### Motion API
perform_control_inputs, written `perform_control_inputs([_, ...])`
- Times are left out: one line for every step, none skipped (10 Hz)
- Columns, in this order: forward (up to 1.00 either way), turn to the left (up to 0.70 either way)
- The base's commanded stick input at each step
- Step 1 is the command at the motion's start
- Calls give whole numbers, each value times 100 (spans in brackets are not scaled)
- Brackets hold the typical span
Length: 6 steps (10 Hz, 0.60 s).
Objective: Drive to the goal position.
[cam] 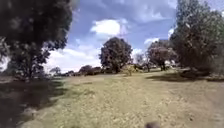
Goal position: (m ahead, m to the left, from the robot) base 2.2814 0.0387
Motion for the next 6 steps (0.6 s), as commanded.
perform_control_inputs([70, 35])
perform_control_inputs([70, 35])
perform_control_inputs([70, 25])
perform_control_inputs([70, 0])
perform_control_inputs([70, 0])
perform_control_inputs([70, 0])
